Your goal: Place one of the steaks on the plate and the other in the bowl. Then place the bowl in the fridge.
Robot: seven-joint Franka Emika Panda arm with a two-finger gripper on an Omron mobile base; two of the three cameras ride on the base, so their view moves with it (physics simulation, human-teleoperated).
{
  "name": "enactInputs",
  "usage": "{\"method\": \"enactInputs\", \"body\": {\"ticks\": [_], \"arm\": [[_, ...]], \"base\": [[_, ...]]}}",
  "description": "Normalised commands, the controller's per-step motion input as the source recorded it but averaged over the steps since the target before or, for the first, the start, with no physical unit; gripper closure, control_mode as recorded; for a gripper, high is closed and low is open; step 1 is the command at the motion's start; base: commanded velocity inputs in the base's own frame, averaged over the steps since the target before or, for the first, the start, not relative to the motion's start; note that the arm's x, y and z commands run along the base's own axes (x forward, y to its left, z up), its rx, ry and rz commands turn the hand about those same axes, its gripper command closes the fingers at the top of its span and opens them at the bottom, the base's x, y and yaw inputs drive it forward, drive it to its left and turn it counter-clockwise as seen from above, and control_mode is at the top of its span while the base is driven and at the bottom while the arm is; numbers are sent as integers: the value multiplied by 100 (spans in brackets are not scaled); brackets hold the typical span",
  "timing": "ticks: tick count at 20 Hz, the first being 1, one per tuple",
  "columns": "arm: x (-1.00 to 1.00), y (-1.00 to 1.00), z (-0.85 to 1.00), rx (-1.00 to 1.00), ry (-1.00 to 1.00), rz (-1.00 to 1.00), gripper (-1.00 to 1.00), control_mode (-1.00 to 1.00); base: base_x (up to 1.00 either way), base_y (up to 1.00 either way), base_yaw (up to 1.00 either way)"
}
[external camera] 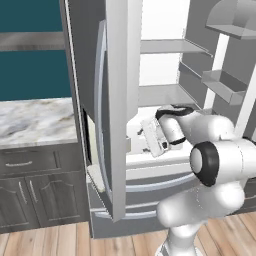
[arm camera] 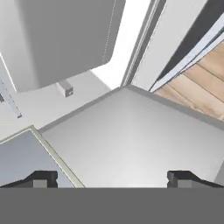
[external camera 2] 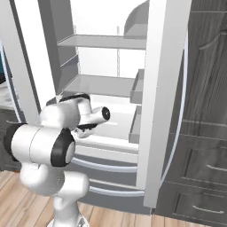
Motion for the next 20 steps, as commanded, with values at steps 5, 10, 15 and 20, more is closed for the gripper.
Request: {"method": "enactInputs", "body": {"ticks": [5,10,15,20], "arm": [[61,81,-10,7,3,14,-100,-100],[28,81,-7,0,1,11,-100,-100],[-19,82,0,3,1,4,-100,-100],[-70,86,0,5,-8,0,-100,-100]], "base": [[0,0,0],[0,0,0],[0,0,0],[0,0,0]]}}
